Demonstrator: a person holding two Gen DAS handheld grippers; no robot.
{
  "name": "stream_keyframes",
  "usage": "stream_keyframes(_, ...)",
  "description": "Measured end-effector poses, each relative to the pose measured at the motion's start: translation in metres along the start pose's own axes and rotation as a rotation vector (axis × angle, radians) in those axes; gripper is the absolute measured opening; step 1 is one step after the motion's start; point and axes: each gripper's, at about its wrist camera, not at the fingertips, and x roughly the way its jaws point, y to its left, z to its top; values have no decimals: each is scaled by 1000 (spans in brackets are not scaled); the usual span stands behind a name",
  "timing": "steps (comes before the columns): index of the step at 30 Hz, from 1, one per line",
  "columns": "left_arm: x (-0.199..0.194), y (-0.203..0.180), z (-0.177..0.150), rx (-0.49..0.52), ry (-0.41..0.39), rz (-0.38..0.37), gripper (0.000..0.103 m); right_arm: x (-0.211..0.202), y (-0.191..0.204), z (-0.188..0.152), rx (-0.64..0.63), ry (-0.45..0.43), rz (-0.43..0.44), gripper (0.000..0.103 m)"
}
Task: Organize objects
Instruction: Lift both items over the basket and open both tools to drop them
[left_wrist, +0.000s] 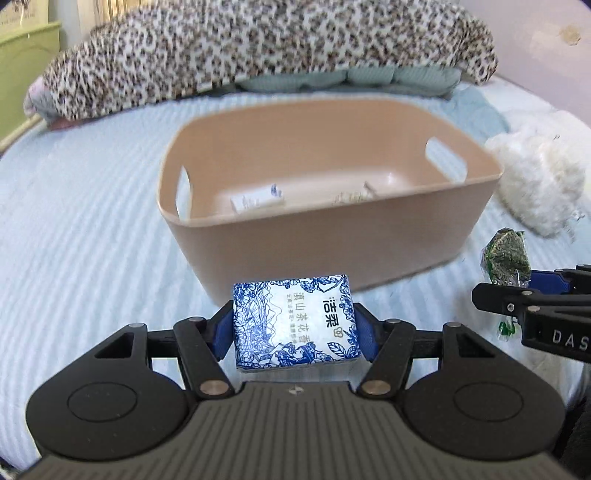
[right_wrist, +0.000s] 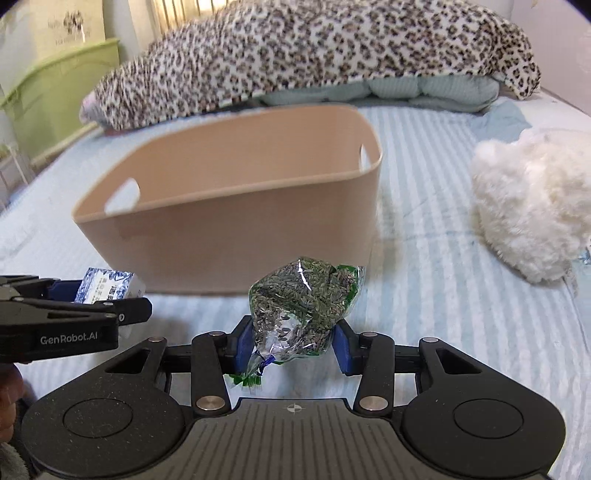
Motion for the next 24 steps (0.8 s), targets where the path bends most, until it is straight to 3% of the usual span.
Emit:
stream_keyframes(8, -34, 6, 31, -43, -102, -9, 66, -35, -2, 42, 11, -135, 21, 41)
stream_keyframes(15, -32, 17, 72, -70, -155, 9, 66, -40, 5, 87, -15, -229, 17, 41)
stream_keyframes(24, 19, 21, 112, -78, -92, 53, 66, 8, 19, 113, -12, -205, -5, 41)
